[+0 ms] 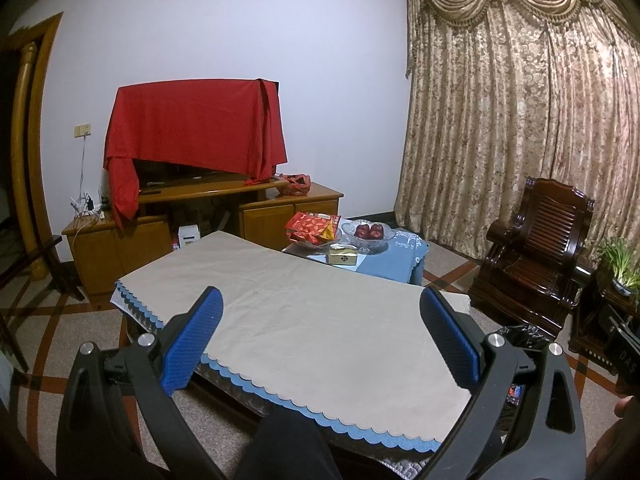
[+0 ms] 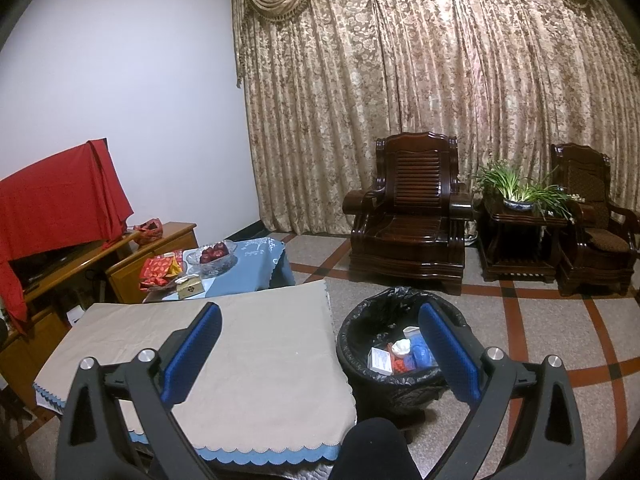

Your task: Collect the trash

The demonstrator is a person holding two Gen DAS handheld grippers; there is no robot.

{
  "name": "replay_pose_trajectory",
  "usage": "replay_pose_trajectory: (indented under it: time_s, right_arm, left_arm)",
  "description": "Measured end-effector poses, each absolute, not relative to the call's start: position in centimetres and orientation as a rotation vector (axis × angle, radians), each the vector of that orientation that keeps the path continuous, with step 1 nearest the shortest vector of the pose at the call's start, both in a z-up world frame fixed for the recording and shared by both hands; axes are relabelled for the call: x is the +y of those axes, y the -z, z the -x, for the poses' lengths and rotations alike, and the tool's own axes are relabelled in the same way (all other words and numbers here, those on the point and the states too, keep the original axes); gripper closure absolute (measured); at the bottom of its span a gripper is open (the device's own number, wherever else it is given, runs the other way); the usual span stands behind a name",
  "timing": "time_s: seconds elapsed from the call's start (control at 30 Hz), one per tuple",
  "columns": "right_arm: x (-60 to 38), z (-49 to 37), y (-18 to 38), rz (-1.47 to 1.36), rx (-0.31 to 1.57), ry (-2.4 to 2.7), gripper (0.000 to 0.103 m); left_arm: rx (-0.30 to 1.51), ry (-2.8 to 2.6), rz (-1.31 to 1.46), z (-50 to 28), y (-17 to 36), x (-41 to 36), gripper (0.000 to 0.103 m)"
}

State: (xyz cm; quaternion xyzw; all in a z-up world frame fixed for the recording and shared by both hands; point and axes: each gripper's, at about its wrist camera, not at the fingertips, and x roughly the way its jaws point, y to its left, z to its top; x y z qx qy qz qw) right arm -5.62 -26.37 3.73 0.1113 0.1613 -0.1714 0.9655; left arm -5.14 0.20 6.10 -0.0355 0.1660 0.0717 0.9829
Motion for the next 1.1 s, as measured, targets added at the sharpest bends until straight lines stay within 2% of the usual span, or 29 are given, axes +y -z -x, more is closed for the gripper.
replay_pose_trajectory:
  time_s: [1.1]
  right_arm:
    - [-26.34,5.71,-3.78,-0.224,0.325,0.348,0.006]
  left_arm:
    - [0.332,-0.145,0.074,5.21,-6.31,0.15,0.007]
